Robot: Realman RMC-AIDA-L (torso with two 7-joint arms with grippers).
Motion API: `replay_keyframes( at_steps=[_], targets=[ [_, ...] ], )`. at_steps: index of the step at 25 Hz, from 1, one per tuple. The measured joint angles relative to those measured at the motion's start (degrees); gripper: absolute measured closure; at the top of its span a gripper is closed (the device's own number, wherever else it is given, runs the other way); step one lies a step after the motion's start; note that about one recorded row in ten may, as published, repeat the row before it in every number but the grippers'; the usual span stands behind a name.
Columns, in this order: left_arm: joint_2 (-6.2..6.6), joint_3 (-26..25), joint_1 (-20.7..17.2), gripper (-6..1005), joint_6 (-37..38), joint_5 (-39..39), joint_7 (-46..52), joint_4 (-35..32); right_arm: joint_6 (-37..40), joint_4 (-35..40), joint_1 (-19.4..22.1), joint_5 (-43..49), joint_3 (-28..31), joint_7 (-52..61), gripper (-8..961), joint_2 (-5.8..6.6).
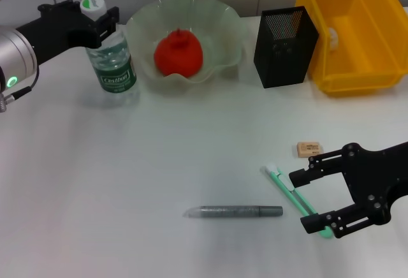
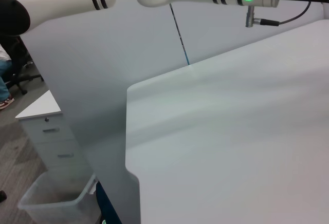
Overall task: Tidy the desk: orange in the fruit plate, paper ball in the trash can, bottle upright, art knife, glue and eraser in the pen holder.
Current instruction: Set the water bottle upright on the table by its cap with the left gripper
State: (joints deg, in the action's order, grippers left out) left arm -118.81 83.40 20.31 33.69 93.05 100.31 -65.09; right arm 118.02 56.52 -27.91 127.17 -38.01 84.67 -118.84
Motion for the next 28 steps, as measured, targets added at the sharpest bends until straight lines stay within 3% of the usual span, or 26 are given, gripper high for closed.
replay_keyframes(
  at_steps=[13,28],
  targets=[
    [-0.06,0.1,1.2,439,-4.4,-0.7,-1.9,3.7,-0.6,-0.8,-0.5,-0.2,0.0,-0.4,217,0.02],
    [-0.01,0.5,1.8,412,-2.6,-2.2,-3.3,4.6,-0.6,-1.5,-0.7,0.0,0.0,-0.5,217,0.04]
  ],
)
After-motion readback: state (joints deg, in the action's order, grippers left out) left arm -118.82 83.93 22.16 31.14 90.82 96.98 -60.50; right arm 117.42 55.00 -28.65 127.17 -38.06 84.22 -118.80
